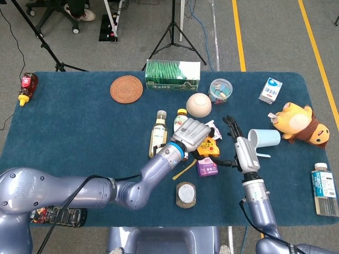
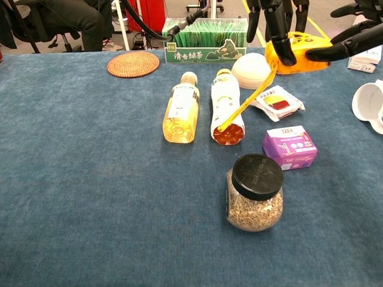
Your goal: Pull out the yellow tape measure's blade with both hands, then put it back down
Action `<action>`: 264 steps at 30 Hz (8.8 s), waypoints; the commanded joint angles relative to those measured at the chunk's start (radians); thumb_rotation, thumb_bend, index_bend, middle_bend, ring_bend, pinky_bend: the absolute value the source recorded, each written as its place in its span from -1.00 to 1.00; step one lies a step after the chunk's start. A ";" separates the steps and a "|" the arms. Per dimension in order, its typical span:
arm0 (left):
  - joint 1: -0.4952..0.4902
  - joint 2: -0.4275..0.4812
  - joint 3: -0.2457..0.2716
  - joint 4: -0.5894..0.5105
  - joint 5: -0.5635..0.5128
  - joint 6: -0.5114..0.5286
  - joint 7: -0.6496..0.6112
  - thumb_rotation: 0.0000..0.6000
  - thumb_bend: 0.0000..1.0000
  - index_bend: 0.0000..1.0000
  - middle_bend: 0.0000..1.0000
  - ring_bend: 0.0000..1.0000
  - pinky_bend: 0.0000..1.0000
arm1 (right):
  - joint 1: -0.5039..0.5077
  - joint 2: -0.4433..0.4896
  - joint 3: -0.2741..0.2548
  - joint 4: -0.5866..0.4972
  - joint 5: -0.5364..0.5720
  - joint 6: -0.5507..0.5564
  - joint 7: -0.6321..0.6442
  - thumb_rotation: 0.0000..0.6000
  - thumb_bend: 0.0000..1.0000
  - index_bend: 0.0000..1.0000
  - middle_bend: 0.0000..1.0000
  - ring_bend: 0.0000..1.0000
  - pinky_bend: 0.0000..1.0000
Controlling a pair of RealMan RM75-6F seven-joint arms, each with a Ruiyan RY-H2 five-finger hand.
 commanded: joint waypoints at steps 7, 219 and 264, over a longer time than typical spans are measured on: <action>0.012 0.029 0.014 -0.021 0.008 -0.010 -0.010 1.00 -0.45 -0.01 -0.18 -0.37 -0.16 | 0.000 -0.003 0.004 0.011 0.013 0.009 -0.003 1.00 -0.15 -0.94 -0.90 -0.78 -0.57; 0.818 0.318 0.368 -0.162 0.657 0.216 -0.227 1.00 -0.42 -0.01 -0.16 -0.37 -0.32 | -0.120 0.100 -0.110 0.250 -0.092 0.053 -0.052 1.00 -0.38 -0.63 -0.64 -0.65 -0.58; 1.222 0.329 0.265 -0.240 0.984 0.684 -0.471 1.00 -0.69 -0.20 -0.49 -0.71 -0.45 | -0.149 0.151 -0.112 0.261 -0.166 0.096 -0.087 1.00 -0.35 -0.34 -0.40 -0.47 -0.55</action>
